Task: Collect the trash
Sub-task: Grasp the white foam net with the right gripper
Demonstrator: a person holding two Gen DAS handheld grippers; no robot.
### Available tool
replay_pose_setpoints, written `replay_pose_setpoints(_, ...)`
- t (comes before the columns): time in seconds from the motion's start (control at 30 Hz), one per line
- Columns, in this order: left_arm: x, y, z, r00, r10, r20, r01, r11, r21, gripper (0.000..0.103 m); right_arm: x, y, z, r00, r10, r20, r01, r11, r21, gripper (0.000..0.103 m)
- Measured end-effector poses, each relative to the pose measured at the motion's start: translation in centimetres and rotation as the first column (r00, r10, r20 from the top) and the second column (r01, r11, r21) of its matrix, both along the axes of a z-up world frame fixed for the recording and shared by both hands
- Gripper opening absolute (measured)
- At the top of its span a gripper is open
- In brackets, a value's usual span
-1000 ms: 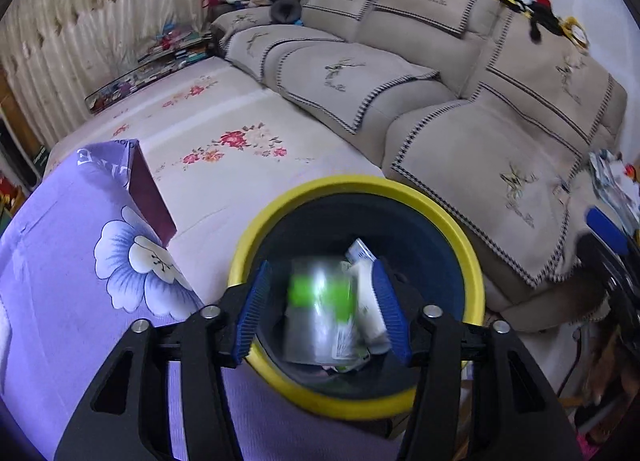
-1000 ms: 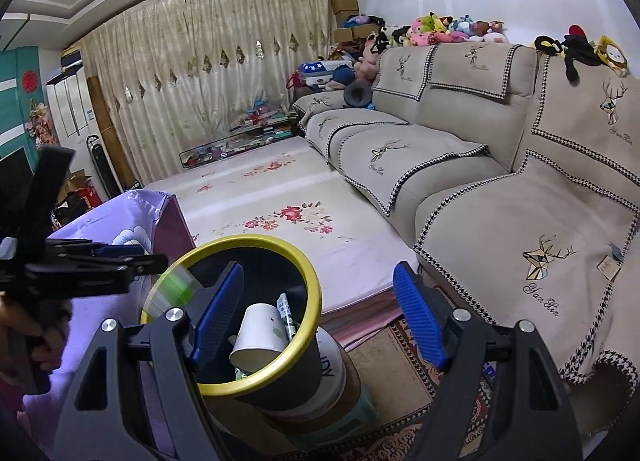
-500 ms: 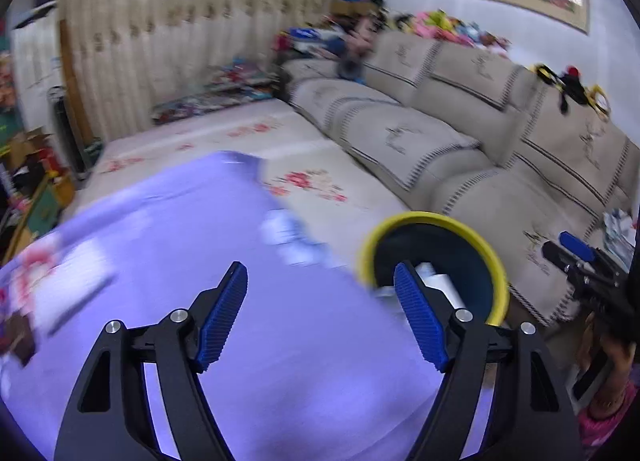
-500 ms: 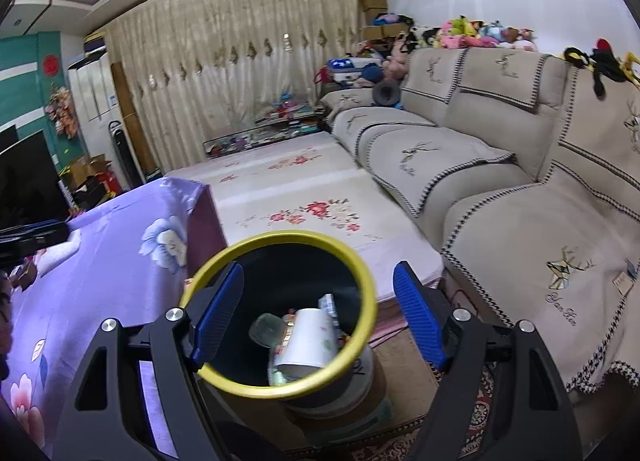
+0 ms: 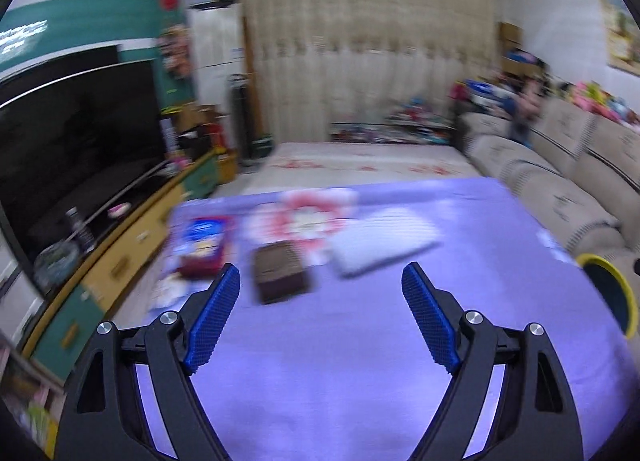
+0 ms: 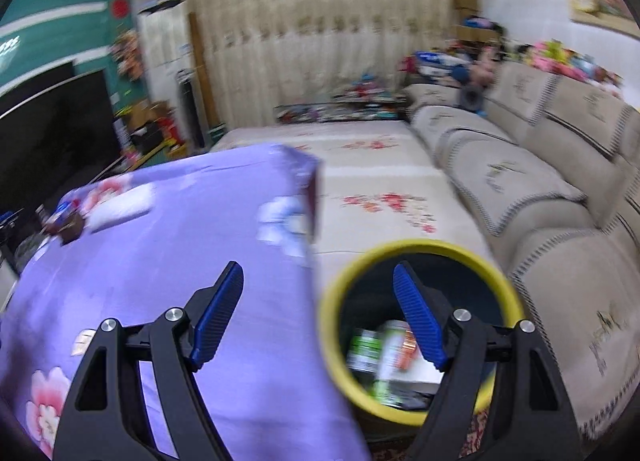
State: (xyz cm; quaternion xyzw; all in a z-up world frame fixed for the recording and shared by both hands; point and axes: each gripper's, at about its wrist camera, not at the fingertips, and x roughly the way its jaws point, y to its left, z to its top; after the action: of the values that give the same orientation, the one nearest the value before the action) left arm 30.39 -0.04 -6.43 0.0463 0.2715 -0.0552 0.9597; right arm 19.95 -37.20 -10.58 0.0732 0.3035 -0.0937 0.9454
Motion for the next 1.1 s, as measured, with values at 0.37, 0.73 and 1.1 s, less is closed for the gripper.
replay_pose_setpoints(0.37,0.8,6.6,-2.4,0.991,0.125,0.038,-0.123,0.991,-0.052,0.084,13.7,14.9,0.3,0.912,0.388,-0.133,-0.386,0.921,0.048,0.077)
replay_pose_setpoints(0.73,-1.2,4.4,-2.1,0.996,0.088,0.017,-0.087,0.993,-0.086,0.086,28.0,24.2,-2.7,0.828,0.502,-0.250,-0.491,0.864,0.109,0.078)
replay_pose_setpoints(1.1,-1.2,3.5,-2.5,0.997,0.075,-0.001,-0.075,0.994,-0.079,0.086,32.3,28.4,-6.3,0.802,0.483,-0.352,-0.510,0.860,0.015,0.097)
